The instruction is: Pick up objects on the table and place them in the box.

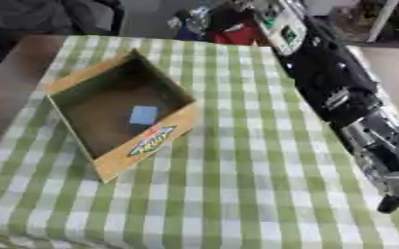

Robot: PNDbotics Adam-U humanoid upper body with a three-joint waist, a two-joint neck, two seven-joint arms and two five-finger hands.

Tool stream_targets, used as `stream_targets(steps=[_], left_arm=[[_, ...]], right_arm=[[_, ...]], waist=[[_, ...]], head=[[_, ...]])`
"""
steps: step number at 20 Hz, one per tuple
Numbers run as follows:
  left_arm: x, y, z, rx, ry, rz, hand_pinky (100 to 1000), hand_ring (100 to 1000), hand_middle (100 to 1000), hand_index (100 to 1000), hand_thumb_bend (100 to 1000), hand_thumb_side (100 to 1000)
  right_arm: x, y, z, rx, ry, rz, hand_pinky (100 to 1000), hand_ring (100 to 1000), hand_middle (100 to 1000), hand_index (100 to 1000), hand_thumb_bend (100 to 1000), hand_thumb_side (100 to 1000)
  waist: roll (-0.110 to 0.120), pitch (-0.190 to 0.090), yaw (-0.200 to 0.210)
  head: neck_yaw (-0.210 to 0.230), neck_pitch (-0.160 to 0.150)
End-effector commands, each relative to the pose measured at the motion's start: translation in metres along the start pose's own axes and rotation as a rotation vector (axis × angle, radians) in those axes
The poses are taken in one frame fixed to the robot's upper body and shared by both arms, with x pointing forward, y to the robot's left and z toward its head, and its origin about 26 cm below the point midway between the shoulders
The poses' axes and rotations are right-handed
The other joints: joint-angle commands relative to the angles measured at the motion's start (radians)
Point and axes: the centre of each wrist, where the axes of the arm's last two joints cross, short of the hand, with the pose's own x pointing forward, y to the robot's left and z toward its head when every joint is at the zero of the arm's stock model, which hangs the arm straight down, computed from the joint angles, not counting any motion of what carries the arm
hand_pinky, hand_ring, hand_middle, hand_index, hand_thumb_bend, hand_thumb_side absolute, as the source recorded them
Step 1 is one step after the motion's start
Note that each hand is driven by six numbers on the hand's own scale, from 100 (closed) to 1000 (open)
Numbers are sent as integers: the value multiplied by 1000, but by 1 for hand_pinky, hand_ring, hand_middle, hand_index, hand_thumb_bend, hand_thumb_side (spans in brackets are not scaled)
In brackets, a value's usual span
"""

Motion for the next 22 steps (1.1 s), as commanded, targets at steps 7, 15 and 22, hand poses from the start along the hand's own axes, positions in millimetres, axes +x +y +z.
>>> stream_targets(steps=[7, 15, 22], left_arm=[[4, 11, 0, 28, -8, -52, 649, 554, 654, 720, 100, 655], [2, 17, 3, 55, 6, -79, 649, 553, 654, 719, 100, 658], [2, 19, 4, 72, 10, -89, 649, 553, 655, 717, 100, 659]], right_arm=[[24, -53, 30, -405, -9, -245, 737, 1000, 952, 904, 100, 358], [61, -68, 71, -606, -141, -406, 748, 1000, 952, 884, 100, 361], [78, -58, 102, -687, -158, -502, 742, 1000, 951, 879, 100, 359]], waist=[[14, -14, -73], [14, -8, -147], [19, -2, -178]], head=[[85, 5], [160, 5], [191, 5]])
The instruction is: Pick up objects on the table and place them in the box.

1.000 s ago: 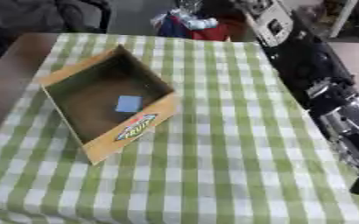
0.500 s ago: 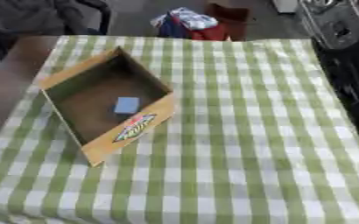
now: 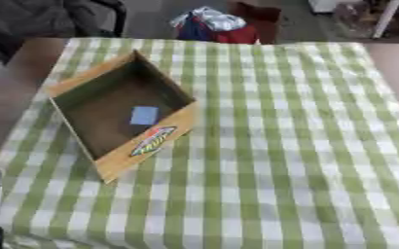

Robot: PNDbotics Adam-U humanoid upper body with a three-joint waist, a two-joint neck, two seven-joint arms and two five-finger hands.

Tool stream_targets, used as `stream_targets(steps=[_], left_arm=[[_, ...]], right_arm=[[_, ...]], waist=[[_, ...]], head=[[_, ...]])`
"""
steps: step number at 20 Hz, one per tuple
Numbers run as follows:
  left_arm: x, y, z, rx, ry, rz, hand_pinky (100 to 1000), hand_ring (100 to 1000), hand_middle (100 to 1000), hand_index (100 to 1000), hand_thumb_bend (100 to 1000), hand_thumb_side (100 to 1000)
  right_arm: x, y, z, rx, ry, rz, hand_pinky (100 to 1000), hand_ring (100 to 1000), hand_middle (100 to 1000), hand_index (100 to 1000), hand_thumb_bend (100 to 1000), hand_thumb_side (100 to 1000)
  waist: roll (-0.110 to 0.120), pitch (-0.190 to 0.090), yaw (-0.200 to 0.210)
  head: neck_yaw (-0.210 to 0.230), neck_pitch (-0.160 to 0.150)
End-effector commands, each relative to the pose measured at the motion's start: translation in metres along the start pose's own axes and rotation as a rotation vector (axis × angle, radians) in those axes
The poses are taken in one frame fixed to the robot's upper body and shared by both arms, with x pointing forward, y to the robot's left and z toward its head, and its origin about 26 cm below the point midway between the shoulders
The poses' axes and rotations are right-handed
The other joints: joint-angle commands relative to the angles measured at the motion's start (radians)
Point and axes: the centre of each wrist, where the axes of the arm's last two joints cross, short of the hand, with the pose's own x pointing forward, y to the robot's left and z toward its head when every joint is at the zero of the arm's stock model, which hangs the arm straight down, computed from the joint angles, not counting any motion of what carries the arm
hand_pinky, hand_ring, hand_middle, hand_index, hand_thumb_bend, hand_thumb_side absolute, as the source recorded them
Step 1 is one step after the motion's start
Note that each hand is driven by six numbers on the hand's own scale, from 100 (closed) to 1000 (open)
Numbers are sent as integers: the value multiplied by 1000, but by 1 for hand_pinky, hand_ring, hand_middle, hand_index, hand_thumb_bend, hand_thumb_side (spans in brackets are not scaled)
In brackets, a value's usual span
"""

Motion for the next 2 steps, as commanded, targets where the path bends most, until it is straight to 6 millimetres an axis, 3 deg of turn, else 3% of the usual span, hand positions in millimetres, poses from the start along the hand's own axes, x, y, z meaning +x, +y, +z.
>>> stream_targets(steps=[1, 2], left_arm=[[6, 5, -5, 8, -32, -18, 650, 554, 655, 717, 100, 659], [6, 5, -4, 10, -31, -19, 651, 554, 655, 717, 100, 660]], right_arm=[[18, -5, -2, -37, -58, -25, 741, 1000, 950, 879, 100, 361], [20, -4, 1, -49, -60, -33, 741, 1000, 950, 878, 100, 414]], waist=[[1, -8, -2], [1, -8, -4]], head=[[15, 5], [16, 5]])
